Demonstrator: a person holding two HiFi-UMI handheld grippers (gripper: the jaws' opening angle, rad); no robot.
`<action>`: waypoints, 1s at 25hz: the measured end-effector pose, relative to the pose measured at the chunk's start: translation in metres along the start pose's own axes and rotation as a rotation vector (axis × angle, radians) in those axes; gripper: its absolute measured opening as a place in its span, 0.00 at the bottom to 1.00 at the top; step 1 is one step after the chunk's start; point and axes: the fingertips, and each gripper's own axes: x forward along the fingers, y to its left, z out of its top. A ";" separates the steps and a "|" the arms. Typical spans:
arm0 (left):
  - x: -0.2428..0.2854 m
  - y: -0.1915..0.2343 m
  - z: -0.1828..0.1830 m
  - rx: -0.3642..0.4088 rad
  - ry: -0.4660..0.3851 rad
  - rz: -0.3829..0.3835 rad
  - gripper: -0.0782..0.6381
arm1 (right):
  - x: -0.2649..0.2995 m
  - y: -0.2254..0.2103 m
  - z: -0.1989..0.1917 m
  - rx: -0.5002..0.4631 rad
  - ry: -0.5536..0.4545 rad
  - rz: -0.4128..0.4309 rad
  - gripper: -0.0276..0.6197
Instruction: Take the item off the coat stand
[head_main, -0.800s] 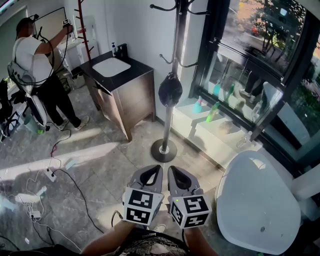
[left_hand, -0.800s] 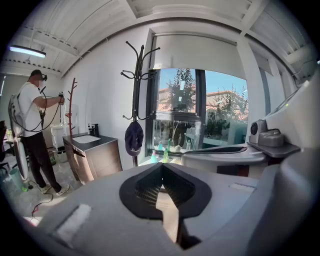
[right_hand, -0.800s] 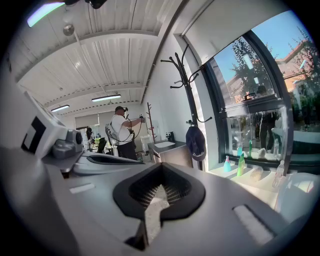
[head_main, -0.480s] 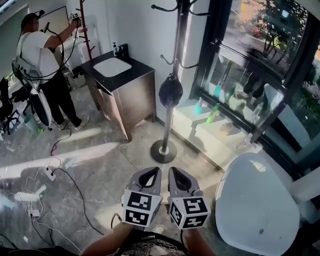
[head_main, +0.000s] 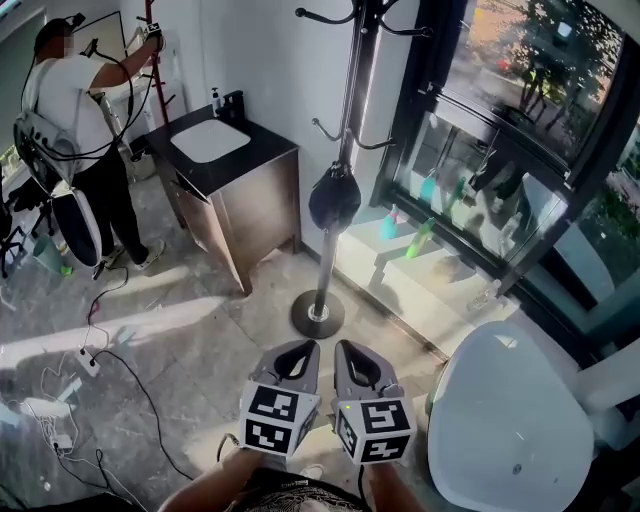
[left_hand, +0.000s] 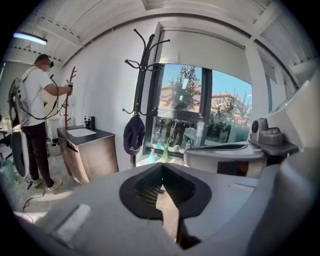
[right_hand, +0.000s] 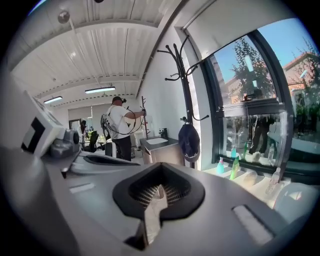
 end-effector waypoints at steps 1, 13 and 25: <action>0.007 0.004 0.003 -0.001 0.002 -0.005 0.10 | 0.007 -0.004 0.001 -0.015 0.005 -0.012 0.04; 0.087 0.056 0.036 0.003 0.021 -0.037 0.10 | 0.101 -0.044 0.026 -0.043 0.018 -0.092 0.04; 0.145 0.118 0.070 -0.004 0.023 -0.067 0.10 | 0.188 -0.070 0.059 -0.057 0.018 -0.149 0.12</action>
